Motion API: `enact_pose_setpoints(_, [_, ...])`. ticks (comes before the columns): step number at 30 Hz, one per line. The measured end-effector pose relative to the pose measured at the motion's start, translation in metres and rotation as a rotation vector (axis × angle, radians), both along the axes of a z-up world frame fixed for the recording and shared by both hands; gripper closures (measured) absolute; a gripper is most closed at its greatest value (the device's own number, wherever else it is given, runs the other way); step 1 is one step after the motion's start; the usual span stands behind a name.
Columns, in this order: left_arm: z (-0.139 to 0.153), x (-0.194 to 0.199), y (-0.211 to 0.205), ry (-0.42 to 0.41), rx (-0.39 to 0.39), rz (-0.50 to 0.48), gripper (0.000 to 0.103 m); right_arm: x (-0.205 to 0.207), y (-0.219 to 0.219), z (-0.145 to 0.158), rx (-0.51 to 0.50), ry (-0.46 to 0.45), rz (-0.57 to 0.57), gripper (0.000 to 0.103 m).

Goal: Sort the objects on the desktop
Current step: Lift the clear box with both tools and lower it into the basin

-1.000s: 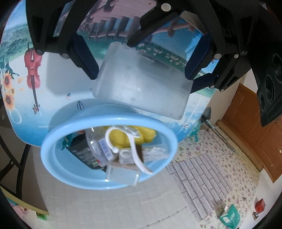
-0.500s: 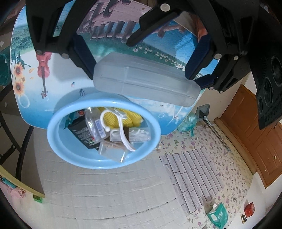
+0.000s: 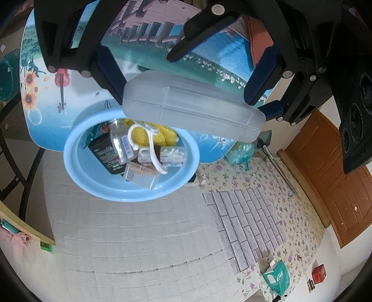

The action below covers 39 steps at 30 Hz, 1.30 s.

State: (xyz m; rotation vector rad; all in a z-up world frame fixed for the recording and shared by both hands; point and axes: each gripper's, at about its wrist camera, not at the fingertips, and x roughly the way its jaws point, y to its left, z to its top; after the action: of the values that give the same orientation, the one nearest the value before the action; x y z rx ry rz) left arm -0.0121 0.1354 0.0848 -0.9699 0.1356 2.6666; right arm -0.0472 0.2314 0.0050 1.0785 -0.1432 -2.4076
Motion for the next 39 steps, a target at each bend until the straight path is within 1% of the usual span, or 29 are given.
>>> enact_pose_setpoints(10, [0.001,-0.029,0.007,0.004,0.014,-0.022,0.002,-0.023,0.009,0.005,0.000,0.021,-0.027,0.003])
enact_pose_setpoints(24, [-0.011,-0.083,0.024,-0.034,0.030,-0.049,0.002,-0.077,0.025,-0.009,-0.002,-0.005,-0.058,0.003])
enact_pose_setpoints(31, [-0.022,-0.109,0.030,-0.055,-0.003,-0.064,0.002,-0.104,0.033,-0.024,-0.028,-0.036,-0.070,0.003])
enact_pose_setpoints(35, [-0.032,-0.117,0.031,-0.068,-0.017,-0.065,0.002,-0.115,0.034,-0.038,-0.041,-0.064,-0.066,0.003])
enact_pose_setpoints(39, [-0.036,-0.115,0.034,-0.048,-0.069,-0.078,0.002,-0.117,0.035,-0.043,-0.059,-0.056,-0.046,0.003])
